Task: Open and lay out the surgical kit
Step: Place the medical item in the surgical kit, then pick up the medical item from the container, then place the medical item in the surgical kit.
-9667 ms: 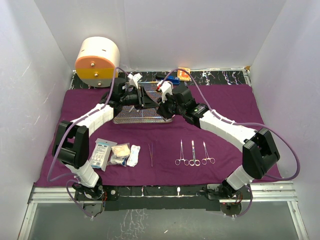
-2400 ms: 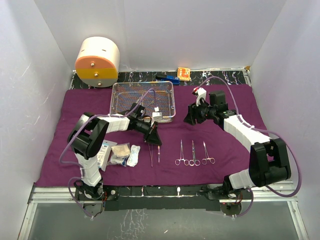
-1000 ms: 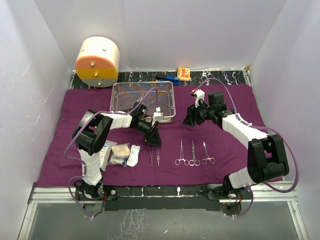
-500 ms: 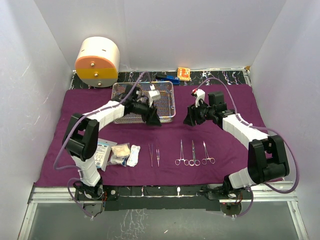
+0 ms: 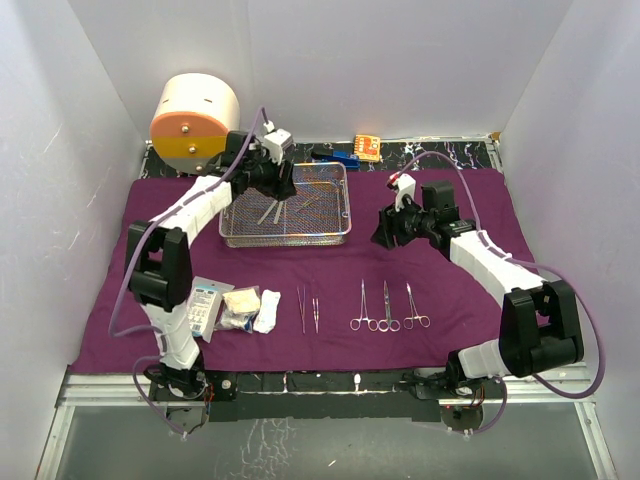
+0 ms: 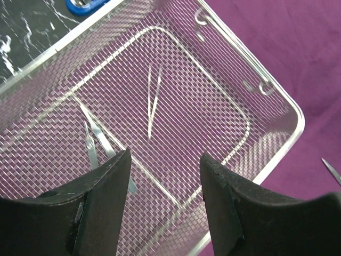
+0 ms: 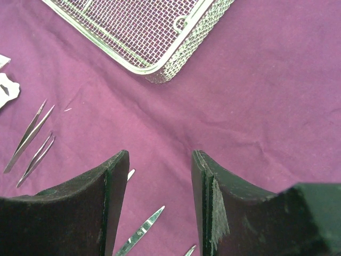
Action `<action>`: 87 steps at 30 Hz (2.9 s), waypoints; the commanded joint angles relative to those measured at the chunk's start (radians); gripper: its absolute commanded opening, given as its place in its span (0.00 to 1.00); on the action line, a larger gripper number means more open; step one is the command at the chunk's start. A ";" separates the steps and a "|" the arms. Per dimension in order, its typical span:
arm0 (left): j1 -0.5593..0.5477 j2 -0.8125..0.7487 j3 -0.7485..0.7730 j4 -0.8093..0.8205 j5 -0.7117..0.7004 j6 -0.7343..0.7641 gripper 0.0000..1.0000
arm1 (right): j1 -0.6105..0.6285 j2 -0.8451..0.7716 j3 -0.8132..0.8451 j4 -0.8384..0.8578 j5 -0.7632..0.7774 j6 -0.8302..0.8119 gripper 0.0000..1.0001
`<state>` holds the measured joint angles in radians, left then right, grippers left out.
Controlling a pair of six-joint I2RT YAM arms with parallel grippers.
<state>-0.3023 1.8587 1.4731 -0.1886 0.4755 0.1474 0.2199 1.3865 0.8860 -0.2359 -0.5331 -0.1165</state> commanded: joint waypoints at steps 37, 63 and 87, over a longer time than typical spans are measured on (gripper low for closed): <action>-0.095 0.483 0.367 -0.100 -0.147 0.157 0.31 | -0.047 0.023 0.038 0.010 -0.029 -0.028 0.48; -0.106 0.261 0.271 0.000 -0.169 0.218 0.00 | -0.046 0.007 0.129 0.007 -0.048 0.001 0.46; -0.261 -0.199 0.030 -0.010 -0.273 0.096 0.00 | 0.067 0.209 0.373 0.446 -0.169 0.598 0.60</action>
<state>-0.5503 1.7416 1.5372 -0.1619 0.2245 0.2634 0.2882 1.5742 1.2083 0.0723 -0.6731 0.3481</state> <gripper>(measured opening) 0.049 0.589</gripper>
